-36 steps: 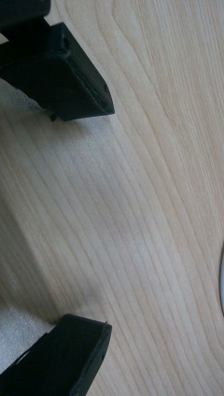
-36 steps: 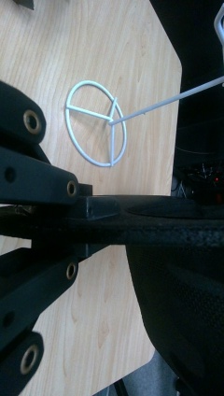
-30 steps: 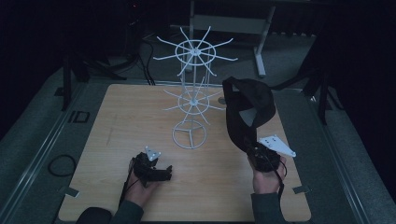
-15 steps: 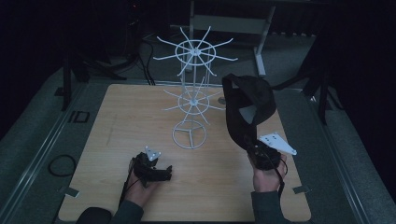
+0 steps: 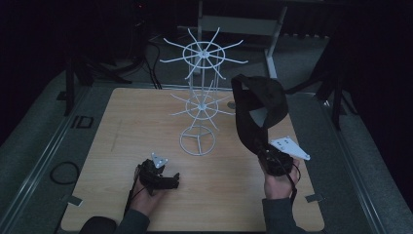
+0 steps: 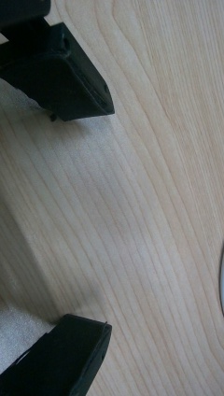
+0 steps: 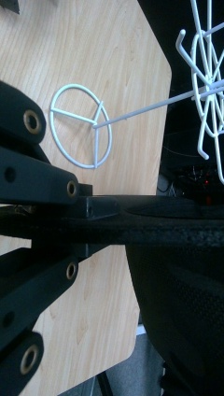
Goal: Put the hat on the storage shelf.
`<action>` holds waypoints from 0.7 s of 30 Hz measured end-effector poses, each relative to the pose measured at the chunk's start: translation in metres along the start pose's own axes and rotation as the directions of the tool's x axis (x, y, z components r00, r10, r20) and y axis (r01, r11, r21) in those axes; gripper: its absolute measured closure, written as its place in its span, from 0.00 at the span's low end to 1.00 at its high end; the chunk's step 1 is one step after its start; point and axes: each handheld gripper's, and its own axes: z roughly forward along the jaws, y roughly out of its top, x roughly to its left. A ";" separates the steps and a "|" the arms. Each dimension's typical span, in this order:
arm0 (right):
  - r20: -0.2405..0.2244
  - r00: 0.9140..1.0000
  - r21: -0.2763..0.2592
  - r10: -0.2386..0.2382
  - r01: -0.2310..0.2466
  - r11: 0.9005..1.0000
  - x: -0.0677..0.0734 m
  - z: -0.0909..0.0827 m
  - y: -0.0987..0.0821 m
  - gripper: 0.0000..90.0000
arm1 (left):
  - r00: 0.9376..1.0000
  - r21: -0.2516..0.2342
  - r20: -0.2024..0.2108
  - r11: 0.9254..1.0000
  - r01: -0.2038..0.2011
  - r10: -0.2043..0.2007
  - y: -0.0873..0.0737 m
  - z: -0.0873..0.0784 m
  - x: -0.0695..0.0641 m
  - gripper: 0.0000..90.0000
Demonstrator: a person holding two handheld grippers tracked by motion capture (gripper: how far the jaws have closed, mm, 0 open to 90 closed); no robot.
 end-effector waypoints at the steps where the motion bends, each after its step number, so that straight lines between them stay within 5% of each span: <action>1: -0.002 1.000 0.000 -0.003 0.003 1.000 0.000 0.000 0.000 0.96 | 1.000 0.000 0.000 1.000 0.000 0.000 0.000 0.000 0.000 0.00; 21: -0.008 1.000 -0.013 -0.011 0.011 1.000 0.002 0.000 0.007 0.96 | 1.000 0.001 0.001 1.000 0.000 0.000 0.000 0.000 0.000 0.00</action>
